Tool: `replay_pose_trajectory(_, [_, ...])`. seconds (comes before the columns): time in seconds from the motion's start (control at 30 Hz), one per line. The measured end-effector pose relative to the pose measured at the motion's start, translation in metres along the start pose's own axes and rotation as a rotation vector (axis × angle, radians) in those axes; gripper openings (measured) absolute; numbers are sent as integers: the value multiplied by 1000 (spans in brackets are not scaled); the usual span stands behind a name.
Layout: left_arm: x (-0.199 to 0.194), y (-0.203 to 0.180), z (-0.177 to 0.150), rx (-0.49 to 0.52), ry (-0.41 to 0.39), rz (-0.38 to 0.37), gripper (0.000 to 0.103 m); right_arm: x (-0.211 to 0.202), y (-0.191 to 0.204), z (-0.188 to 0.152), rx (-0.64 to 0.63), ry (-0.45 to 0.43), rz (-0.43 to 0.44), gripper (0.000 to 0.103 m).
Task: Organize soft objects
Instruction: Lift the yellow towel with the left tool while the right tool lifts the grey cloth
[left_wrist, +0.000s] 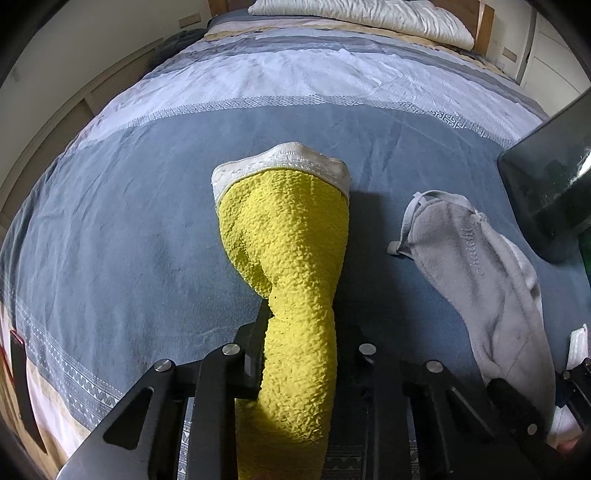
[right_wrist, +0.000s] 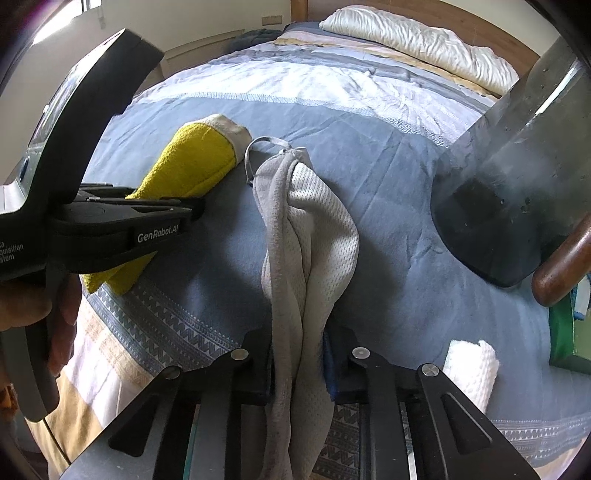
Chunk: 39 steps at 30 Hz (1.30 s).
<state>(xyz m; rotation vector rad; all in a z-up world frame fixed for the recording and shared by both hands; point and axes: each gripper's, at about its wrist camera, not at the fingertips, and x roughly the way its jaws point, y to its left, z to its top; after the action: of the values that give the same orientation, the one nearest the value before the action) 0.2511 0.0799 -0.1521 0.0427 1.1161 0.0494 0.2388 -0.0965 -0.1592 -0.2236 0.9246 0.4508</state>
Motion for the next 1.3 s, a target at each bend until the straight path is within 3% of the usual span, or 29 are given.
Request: replay_pose_trajectory(1.3, [-41, 2, 13, -37, -78, 30, 17, -35, -15, 15, 52, -101, -40, 18])
